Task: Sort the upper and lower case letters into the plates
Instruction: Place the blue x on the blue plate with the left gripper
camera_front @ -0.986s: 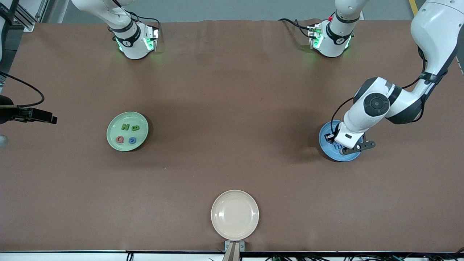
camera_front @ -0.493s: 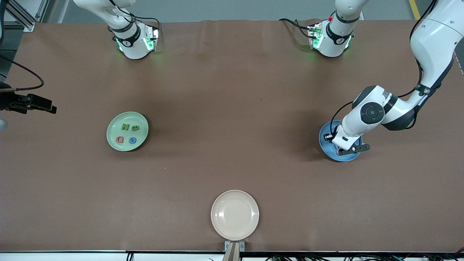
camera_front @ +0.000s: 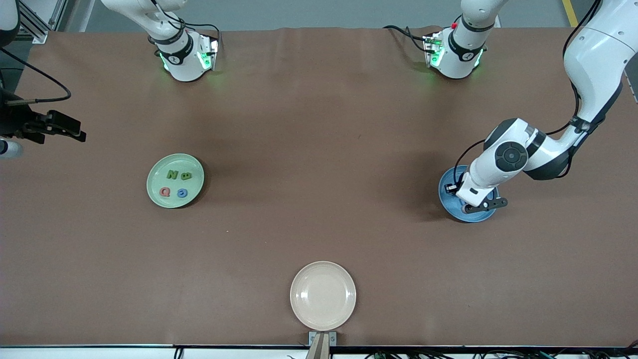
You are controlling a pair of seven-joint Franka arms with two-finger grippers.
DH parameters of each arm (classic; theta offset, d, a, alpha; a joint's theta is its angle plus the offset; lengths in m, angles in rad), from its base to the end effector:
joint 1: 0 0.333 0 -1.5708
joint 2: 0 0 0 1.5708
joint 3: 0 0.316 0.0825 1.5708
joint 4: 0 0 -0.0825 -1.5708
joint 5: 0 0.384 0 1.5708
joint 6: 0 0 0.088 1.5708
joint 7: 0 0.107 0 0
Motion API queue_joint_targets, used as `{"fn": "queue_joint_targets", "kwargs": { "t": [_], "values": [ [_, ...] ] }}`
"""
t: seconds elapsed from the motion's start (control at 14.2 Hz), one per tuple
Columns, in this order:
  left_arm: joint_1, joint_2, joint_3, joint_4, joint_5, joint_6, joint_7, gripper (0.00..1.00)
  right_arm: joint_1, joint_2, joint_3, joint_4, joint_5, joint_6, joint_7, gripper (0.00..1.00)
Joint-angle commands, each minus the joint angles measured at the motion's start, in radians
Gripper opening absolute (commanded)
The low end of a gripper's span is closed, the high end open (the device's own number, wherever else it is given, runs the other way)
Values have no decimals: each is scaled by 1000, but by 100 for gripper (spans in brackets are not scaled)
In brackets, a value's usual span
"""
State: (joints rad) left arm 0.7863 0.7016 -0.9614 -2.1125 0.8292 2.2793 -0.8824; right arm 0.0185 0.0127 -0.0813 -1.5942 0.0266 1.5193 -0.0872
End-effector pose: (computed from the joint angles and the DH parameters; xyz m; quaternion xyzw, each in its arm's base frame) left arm 0.5486 -0.0891 0.1956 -0.9954 -0.0859 0.0340 0.0238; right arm 0.5506 -0.0314 0.6023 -0.9989 -0.0123 0.0427 0.0160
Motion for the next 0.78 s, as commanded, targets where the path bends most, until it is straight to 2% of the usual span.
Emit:
{"fn": "queue_joint_targets", "kwargs": {
  "t": [0.0, 0.07, 0.14, 0.42, 0.7],
  "values": [
    [-2, -11, 6, 0, 19, 2, 6, 71, -38, -66, 44, -59, -22, 7, 6, 100],
    [-2, -13, 4, 5, 19, 2, 11, 90, -46, -74, 60, -61, -30, 4, 6, 100],
    [-2, -17, 4, 8, 19, 0, 13, 100, -46, -80, 69, -64, -42, 4, 6, 100],
    [7, -33, 1, 43, 5, -10, 6, 100, -46, -86, 71, -64, -45, -1, 6, 100],
    [8, -48, 0, 63, 5, -23, 6, 100, -43, -109, 69, -41, -45, -66, 6, 100]
  ]
}}
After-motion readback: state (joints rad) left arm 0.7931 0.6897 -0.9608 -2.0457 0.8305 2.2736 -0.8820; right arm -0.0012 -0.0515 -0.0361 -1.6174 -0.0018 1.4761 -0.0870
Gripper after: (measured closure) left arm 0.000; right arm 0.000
